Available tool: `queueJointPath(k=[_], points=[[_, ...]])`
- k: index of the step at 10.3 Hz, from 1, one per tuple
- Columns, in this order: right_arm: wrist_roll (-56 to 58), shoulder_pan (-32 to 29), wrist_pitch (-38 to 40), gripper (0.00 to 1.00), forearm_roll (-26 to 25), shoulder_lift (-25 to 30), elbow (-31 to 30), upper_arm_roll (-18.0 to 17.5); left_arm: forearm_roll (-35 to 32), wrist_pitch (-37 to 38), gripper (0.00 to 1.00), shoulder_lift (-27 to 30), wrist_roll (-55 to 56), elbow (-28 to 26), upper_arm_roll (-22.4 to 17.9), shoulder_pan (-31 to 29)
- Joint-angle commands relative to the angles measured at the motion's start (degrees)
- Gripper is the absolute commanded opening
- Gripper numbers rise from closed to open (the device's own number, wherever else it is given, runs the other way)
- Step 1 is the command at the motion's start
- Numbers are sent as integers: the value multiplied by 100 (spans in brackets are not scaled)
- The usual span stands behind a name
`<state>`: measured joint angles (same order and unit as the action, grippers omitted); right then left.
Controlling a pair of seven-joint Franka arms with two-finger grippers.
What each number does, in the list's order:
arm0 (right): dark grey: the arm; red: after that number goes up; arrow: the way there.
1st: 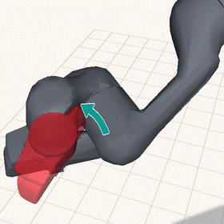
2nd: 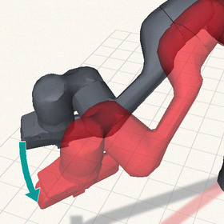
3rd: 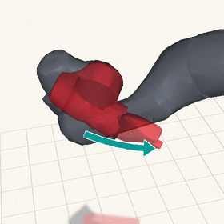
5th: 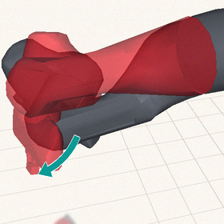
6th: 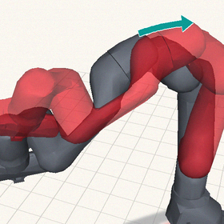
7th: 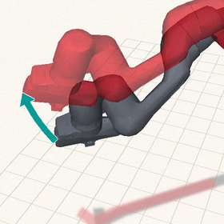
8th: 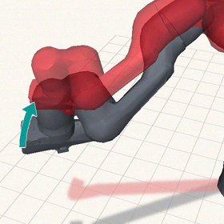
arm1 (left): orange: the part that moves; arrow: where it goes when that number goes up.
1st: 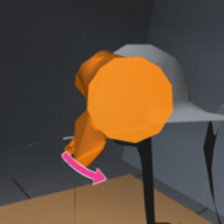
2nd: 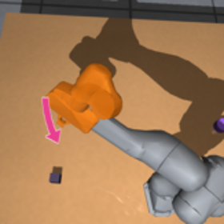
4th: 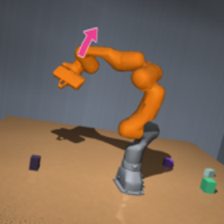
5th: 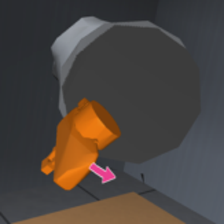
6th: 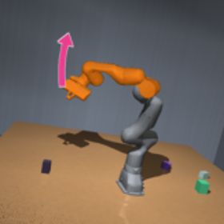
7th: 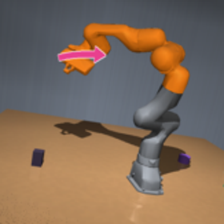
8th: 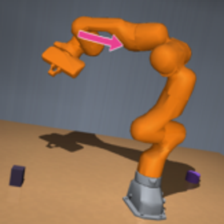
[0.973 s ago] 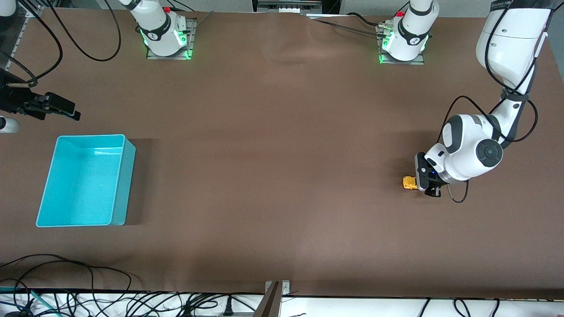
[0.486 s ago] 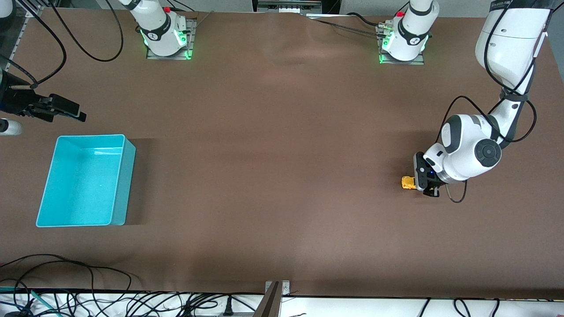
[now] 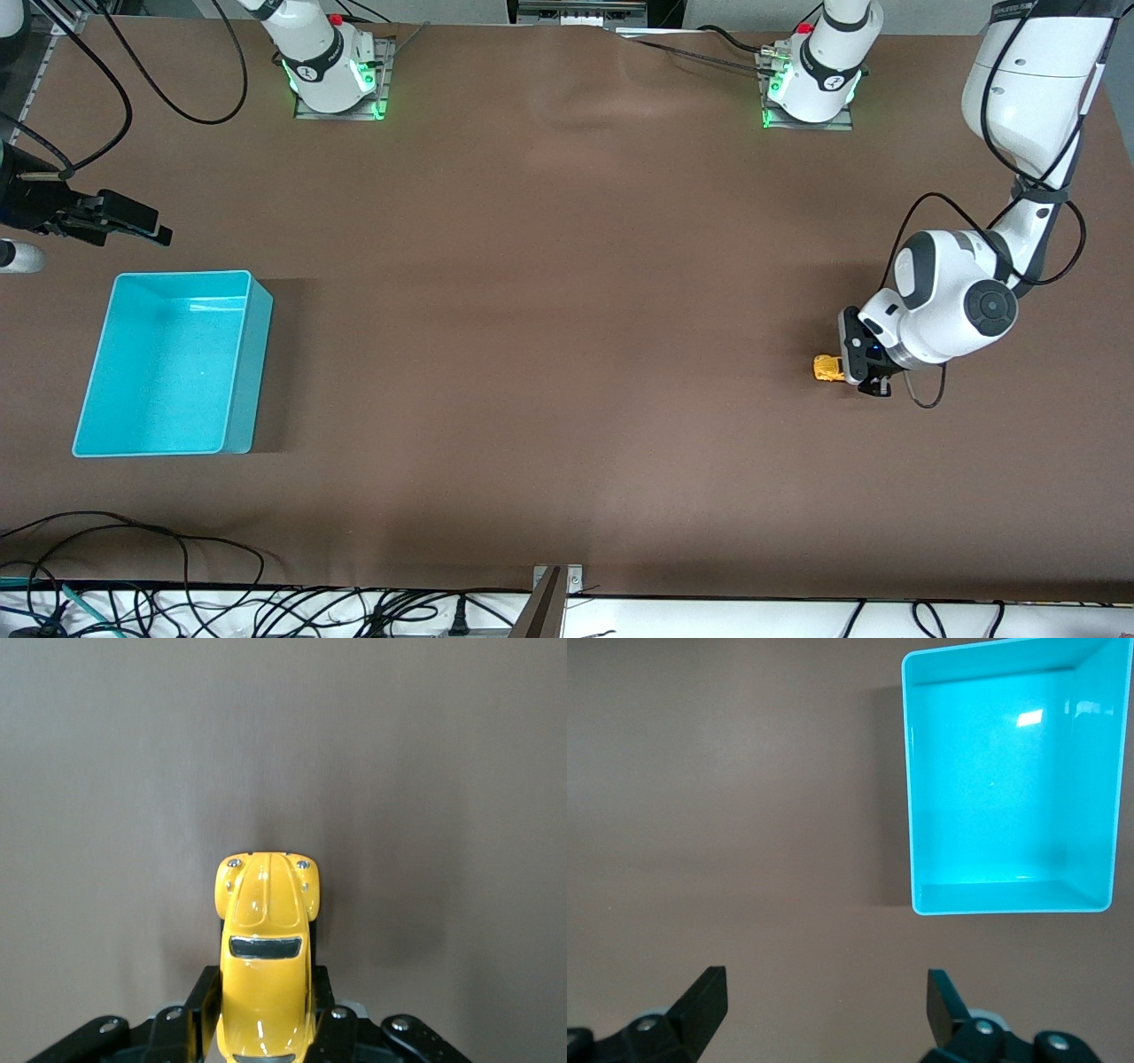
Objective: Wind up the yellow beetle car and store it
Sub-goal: 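Drag the yellow car backward along the table with the left gripper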
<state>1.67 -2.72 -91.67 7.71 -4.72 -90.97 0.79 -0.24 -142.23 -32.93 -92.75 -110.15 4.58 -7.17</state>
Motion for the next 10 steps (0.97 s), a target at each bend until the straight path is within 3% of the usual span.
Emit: queueJointPath(k=[1, 7, 10], points=[[114, -18, 17, 100, 73, -12, 62, 26, -29, 46, 2, -187, -453, 125, 69, -520], [185, -18, 9, 100, 143, -21, 62, 53, -99, 90, 2, -406, -1822, 458, 51, -1742], [263, -18, 9, 100, 134, -12, 62, 122, -108, 81, 2, -556, -2211, 687, 25, -2076]])
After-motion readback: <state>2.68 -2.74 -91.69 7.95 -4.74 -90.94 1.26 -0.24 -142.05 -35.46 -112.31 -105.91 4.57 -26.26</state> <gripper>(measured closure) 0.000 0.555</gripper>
